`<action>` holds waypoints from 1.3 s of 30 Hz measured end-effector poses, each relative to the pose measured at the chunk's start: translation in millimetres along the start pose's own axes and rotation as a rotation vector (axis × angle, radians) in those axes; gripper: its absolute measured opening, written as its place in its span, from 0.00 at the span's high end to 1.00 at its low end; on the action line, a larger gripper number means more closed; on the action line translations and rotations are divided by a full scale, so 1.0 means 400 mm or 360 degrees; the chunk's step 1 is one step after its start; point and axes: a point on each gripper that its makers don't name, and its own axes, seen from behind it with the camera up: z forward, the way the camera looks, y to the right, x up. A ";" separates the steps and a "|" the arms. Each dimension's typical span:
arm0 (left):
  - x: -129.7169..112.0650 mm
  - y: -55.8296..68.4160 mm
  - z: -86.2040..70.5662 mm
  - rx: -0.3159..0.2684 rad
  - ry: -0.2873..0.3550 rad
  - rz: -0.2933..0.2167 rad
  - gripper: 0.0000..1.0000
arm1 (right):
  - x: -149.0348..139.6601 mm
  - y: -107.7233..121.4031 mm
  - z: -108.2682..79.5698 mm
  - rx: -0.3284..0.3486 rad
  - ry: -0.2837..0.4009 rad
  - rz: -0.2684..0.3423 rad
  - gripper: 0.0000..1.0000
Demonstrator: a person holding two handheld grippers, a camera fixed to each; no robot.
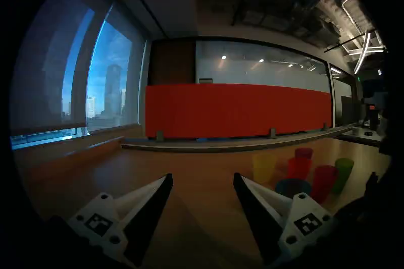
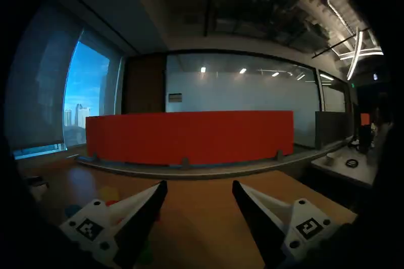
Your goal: Pour water
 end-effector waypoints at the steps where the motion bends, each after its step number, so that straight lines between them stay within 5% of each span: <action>1: 0.000 0.000 0.000 0.0000 0.0000 0.0000 0.11 | -0.002 0.001 -0.001 0.0002 0.0001 -0.0008 0.01; 30: 0.001 -0.001 0.000 0.0000 0.0000 0.0000 0.11 | -0.097 -0.011 0.016 0.0019 0.0083 -0.0069 0.01; 39: 0.000 -0.002 0.000 0.0000 0.0000 0.0001 0.11 | -0.161 0.019 0.015 0.0004 0.0059 -0.0015 0.01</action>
